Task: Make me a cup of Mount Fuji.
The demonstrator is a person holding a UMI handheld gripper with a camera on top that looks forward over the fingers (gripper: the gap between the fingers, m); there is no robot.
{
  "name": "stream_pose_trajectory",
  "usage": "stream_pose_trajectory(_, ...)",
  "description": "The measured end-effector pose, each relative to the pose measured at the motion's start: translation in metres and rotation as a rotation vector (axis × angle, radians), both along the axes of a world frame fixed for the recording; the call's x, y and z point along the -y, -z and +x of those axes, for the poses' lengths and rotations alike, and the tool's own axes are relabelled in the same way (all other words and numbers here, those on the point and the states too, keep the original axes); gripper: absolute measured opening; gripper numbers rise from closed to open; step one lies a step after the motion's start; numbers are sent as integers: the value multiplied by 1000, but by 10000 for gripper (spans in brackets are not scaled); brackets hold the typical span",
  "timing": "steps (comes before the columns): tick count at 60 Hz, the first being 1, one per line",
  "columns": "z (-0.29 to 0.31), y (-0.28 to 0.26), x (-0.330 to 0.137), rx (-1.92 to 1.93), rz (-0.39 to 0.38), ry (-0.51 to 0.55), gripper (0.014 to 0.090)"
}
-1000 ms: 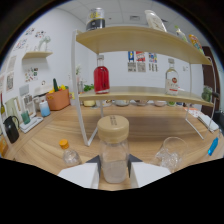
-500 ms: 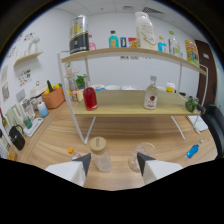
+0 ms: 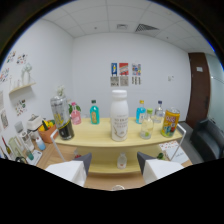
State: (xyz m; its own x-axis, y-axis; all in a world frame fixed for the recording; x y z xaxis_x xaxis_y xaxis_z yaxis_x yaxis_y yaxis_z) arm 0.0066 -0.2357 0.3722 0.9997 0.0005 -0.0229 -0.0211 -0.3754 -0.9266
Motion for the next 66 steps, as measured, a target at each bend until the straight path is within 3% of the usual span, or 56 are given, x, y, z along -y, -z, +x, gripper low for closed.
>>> stream_pose_trajectory(8,12,-44,-49,19,151,7,850)
stream_pose_trajectory(15,12,-55,-94,15,230,-8,846)
stream_pose_trajectory(20,13,-49,-119,24,242,-15,847)
stream_pose_trajectory(22,12,-48,-126,28,252,-19,817)
stream_pose_trajectory(31,15,-26,-146,24,202,-4,557)
stream_pose_trajectory(33,17,-26,-146,20,202,3,509)
stream_pose_trajectory(44,15,-27,-141,-1,195,-14,491)
stream_pose_trajectory(59,26,-86,-92,-5,329,-54,485)
stream_pose_trajectory(66,47,-81,-61,-29,337,-30,483)
